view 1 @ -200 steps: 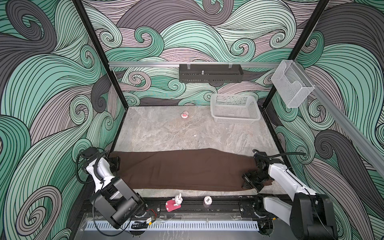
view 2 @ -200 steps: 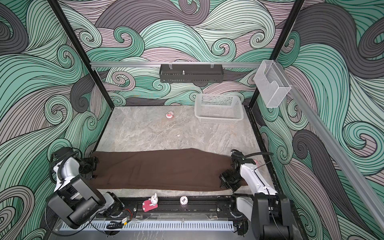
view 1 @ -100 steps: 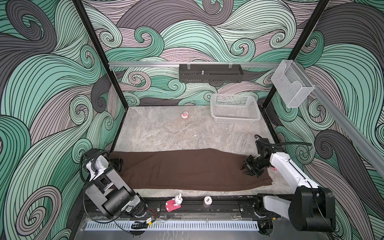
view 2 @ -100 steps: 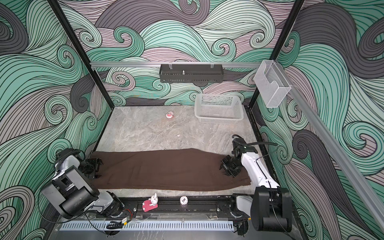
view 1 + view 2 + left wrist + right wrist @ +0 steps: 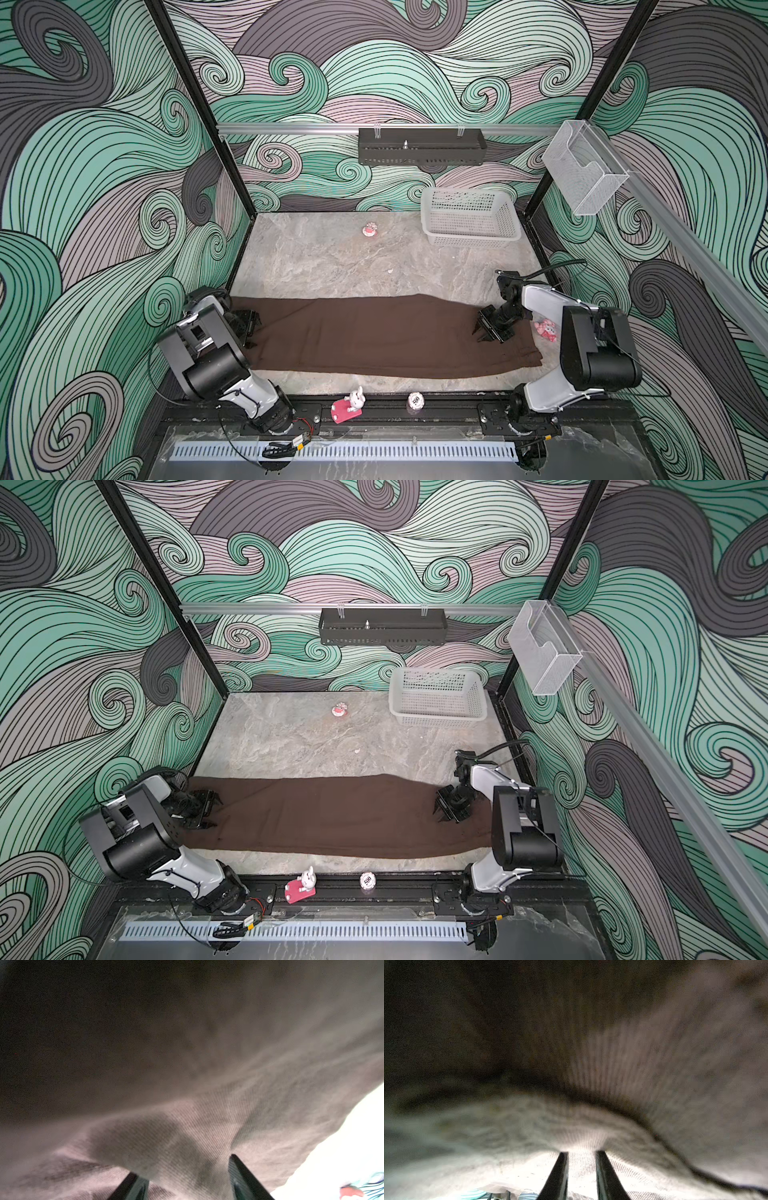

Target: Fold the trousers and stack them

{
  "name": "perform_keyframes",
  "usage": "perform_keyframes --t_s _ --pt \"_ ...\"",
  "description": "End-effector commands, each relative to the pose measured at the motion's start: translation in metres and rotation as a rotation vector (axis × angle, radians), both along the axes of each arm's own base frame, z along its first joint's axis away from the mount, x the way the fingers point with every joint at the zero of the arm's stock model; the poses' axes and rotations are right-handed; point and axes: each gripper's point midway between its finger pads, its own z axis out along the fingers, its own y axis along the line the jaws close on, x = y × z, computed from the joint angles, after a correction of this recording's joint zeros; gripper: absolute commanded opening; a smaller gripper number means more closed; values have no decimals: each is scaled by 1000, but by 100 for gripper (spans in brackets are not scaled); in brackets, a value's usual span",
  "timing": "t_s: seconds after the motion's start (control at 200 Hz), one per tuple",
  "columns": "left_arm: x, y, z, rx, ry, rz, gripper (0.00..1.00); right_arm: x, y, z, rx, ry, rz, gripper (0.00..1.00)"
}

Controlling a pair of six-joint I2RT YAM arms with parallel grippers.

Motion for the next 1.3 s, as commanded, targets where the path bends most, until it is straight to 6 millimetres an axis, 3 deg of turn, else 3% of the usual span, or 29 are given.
perform_keyframes --t_s 0.0,0.265,0.435,0.56,0.73,0.876,1.041,1.131,1.291 --pt "21 -6 -19 17 11 -84 63 32 -30 -15 -147 -46 -20 25" --pt "72 -18 -25 -6 5 -128 63 83 -60 -13 -188 -36 -73 26" --pt "90 -25 -19 -19 11 -162 63 106 -84 -7 -234 -23 -58 26" --pt "91 -28 -8 -30 9 -180 66 107 -98 -8 -249 11 -51 26" --pt "104 -19 30 32 -60 -211 70 112 -110 -3 -265 2 -48 26" --pt "115 -1 72 137 -116 -225 74 128 -92 12 -191 -67 -11 28" --pt "125 26 112 268 -160 -235 77 146 -50 52 -141 -200 83 39" --pt "125 37 112 282 -150 -258 77 146 -27 70 -127 -251 121 42" --pt "119 42 82 209 -73 -351 77 137 9 75 -71 -292 141 43"
